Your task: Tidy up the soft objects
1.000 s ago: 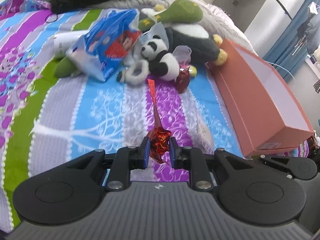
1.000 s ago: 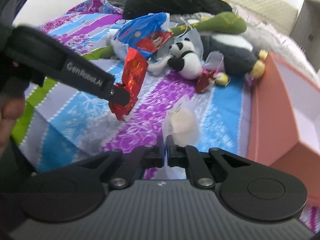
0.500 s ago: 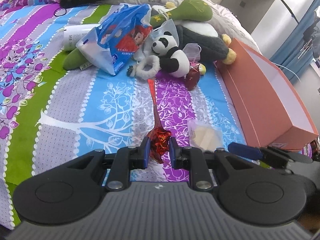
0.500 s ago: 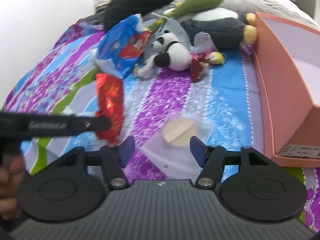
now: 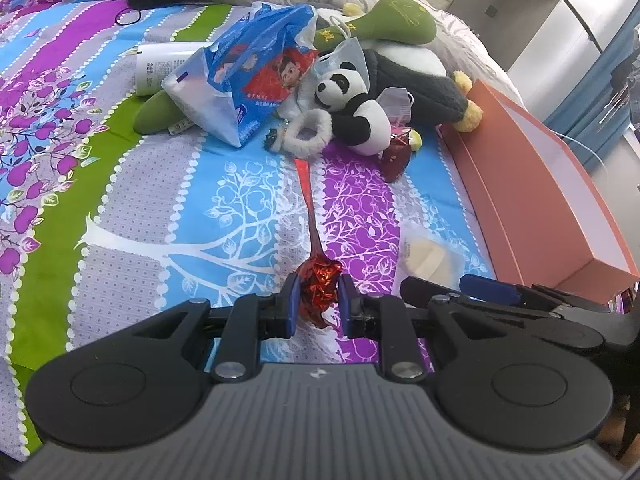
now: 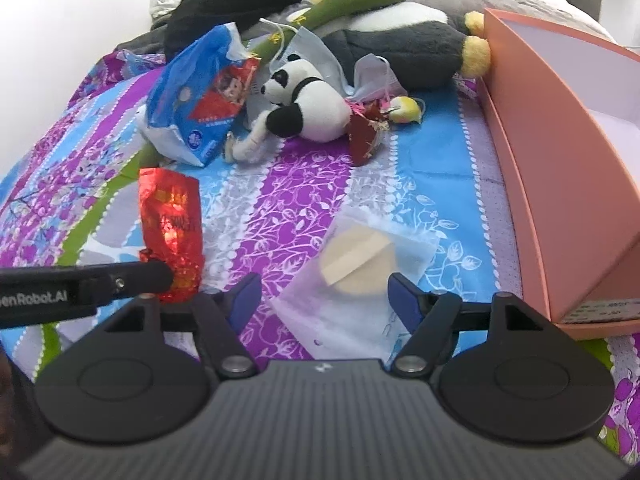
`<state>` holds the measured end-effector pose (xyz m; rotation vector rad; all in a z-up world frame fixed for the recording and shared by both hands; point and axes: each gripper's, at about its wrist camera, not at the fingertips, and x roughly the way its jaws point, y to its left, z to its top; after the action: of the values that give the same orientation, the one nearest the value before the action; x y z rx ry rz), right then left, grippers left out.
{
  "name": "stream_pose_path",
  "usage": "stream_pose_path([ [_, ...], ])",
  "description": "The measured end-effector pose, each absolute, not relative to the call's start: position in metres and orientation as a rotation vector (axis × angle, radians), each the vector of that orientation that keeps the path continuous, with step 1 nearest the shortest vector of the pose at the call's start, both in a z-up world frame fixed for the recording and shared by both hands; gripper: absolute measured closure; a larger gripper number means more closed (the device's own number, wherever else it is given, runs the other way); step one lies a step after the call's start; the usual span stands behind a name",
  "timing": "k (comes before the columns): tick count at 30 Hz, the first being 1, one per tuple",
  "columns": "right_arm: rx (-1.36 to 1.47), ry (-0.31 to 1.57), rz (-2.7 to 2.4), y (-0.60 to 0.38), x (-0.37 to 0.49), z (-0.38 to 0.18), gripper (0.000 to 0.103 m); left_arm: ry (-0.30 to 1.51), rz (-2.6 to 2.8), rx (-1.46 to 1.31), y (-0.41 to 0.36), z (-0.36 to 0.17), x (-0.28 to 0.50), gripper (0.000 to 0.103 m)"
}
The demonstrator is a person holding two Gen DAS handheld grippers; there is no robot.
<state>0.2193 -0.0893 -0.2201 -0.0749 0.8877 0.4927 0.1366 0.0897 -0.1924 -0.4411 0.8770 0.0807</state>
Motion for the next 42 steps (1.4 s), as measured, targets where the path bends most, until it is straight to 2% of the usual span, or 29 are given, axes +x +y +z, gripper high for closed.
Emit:
stream_pose_path([
  [9, 0.007, 0.894, 0.467, -0.095, 0.232, -0.219, 0.031, 0.874, 0.082, -0.448, 0.092, -0.194, 0.137, 0.08],
  [22, -0.13, 0.862, 0.386, -0.08, 0.246, -0.244, 0.031, 0.869, 0.083, -0.454, 0.093, -0.196, 0.138, 0.08],
  [28, -0.215, 0.854, 0.438, -0.072, 0.24, -0.244, 0.053, 0.861, 0.09, -0.451, 0.092, -0.196, 0.138, 0.08],
  [37, -0.199, 0.85, 0.5, -0.081, 0.225, -0.228, 0.07, 0.831, 0.101, -0.423, 0.086, -0.18, 0.13, 0.08],
  [42, -0.174, 0.839, 0.507, -0.093, 0.213, -0.213, 0.073, 0.816, 0.092, -0.417, 0.076, -0.168, 0.125, 0.08],
])
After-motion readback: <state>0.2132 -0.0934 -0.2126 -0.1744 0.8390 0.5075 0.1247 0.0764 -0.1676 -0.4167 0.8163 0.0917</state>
